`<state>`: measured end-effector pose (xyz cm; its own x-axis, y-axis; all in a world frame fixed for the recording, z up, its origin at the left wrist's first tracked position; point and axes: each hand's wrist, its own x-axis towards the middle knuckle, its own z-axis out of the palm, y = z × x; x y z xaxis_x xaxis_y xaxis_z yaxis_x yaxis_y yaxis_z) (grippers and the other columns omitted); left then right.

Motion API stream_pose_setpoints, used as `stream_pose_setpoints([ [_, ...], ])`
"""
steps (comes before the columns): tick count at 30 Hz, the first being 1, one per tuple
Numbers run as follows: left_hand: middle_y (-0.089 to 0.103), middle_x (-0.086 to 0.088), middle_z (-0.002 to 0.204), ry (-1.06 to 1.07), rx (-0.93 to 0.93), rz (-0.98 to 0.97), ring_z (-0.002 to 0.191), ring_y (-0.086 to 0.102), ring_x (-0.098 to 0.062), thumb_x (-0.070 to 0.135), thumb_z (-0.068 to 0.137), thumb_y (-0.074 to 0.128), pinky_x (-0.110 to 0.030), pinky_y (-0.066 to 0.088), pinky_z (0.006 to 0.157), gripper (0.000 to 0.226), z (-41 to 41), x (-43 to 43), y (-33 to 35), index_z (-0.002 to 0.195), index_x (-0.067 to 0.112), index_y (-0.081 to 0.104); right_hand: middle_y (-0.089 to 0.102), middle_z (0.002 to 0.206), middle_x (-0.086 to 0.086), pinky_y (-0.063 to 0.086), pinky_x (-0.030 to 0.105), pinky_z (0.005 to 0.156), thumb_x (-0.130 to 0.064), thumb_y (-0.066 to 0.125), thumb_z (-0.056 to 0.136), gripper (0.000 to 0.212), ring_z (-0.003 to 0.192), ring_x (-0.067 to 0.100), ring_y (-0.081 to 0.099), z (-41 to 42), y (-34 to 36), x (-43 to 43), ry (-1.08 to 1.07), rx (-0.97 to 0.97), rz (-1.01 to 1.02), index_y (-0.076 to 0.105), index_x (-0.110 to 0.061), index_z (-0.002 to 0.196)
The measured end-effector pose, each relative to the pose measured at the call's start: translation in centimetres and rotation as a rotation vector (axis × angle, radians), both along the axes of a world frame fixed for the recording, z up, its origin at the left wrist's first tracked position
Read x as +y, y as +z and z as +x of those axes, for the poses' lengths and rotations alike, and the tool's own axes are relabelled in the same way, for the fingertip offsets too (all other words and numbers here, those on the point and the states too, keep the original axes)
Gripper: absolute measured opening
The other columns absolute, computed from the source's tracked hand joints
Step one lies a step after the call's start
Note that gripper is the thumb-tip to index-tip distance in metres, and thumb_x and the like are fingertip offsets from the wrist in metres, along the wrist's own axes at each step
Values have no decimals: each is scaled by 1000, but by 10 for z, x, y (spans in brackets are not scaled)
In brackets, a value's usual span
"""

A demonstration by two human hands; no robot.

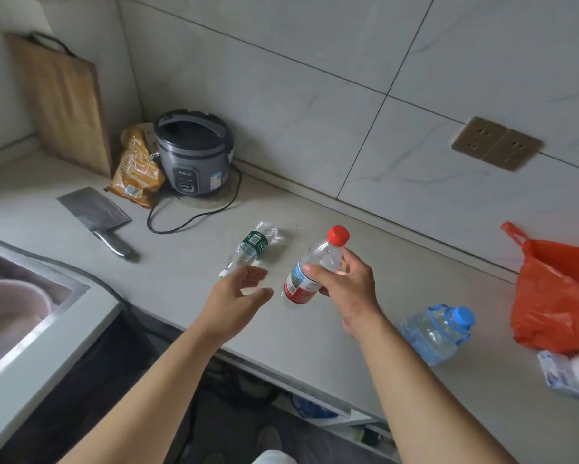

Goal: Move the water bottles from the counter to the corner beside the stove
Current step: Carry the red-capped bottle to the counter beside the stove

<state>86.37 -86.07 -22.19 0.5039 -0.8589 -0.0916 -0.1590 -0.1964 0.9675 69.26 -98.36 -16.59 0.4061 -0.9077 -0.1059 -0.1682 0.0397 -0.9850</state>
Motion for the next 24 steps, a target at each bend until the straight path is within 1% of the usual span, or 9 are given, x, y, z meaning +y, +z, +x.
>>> stream_pose_setpoints([
  [3, 61, 20, 116, -38, -202, 47, 109, 55, 1, 39, 81, 69, -29, 48, 88, 32, -8, 20, 0, 112, 38, 61, 78, 90, -7, 53, 16, 63, -18, 86, 76, 27, 80, 6, 74, -2, 13, 12, 29, -3, -36, 75, -27, 99],
  [6, 57, 20, 119, -36, -342, 82, 109, 53, -1, 44, 82, 64, -27, 46, 88, 37, -15, 41, 8, 118, 37, 58, 78, 93, -7, 55, 19, 65, -20, 85, 76, 28, 85, 9, 75, 1, 22, 23, 86, 2, -78, 74, -29, 100],
  [12, 54, 15, 126, 65, -482, 151, 112, 50, -5, 43, 87, 61, -27, 45, 92, 39, -28, 85, 31, 125, 36, 53, 78, 99, -7, 58, 22, 68, -26, 85, 76, 33, 92, 10, 76, 8, 38, 48, 258, -53, -116, 74, -36, 105],
  [15, 54, 15, 129, 169, -532, 191, 112, 51, -5, 45, 88, 61, -23, 42, 89, 41, -41, 111, 40, 127, 35, 52, 77, 101, -6, 63, 33, 76, -29, 86, 76, 34, 97, 16, 75, 6, 43, 59, 360, -70, -128, 73, -35, 107],
  [17, 53, 15, 130, 241, -586, 234, 106, 55, -5, 45, 88, 61, -21, 42, 84, 41, -54, 129, 47, 127, 36, 50, 76, 99, -7, 63, 37, 79, -31, 86, 77, 31, 96, 16, 74, 4, 46, 67, 418, -75, -141, 73, -36, 104],
  [20, 54, 15, 129, 361, -635, 289, 103, 53, -3, 43, 87, 62, -20, 42, 84, 41, -82, 159, 55, 127, 36, 51, 73, 95, -16, 61, 31, 77, -34, 85, 79, 28, 93, 8, 72, -5, 48, 84, 531, -77, -172, 70, -37, 102],
  [22, 55, 15, 127, 427, -649, 323, 107, 53, -4, 42, 87, 62, -19, 42, 83, 42, -105, 180, 59, 128, 35, 52, 72, 95, -18, 60, 29, 77, -37, 84, 79, 30, 93, 7, 71, -14, 47, 98, 588, -80, -180, 68, -37, 105],
  [24, 55, 15, 127, 495, -653, 356, 111, 52, -6, 41, 87, 61, -19, 41, 82, 42, -130, 200, 62, 128, 35, 53, 73, 94, -19, 61, 29, 75, -36, 85, 78, 31, 92, 5, 71, -24, 46, 116, 649, -106, -171, 69, -35, 105],
])
